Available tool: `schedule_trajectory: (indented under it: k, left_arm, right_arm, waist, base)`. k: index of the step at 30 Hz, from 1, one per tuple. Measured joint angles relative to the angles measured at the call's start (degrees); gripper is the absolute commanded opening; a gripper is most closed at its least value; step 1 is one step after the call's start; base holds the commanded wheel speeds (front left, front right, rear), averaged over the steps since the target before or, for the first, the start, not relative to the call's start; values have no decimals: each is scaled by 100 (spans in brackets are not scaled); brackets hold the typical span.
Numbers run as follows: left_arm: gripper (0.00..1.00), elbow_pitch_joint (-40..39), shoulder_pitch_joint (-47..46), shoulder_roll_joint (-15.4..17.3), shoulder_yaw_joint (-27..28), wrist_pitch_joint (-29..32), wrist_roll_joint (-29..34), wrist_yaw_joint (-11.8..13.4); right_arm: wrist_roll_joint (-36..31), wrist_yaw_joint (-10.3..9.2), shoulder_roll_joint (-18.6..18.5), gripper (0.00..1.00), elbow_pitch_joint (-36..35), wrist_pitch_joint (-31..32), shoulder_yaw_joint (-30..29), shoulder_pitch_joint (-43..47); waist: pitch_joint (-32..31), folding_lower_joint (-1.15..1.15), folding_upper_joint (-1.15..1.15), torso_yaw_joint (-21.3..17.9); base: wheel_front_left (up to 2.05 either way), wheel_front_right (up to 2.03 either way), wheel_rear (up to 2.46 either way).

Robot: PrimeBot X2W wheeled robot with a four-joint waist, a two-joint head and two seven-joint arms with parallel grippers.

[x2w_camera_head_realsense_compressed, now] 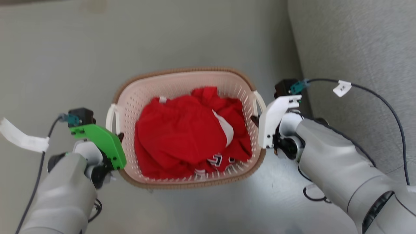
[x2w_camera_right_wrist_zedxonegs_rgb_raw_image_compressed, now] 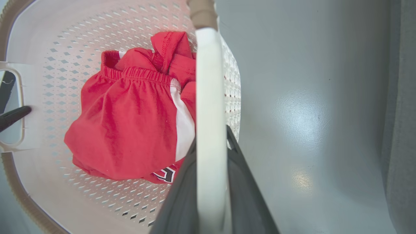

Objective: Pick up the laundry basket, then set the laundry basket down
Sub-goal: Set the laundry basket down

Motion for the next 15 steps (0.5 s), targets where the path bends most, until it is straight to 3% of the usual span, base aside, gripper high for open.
schedule_trajectory:
  k: [15]
  left_arm:
    - [0,-146,-653,91,71,-303,18,0]
  right_arm:
    - [-41,-129,-25,0,-80,-376,-45,-640]
  waist:
    - [1127,0,0,119]
  base:
    - [0,0,0]
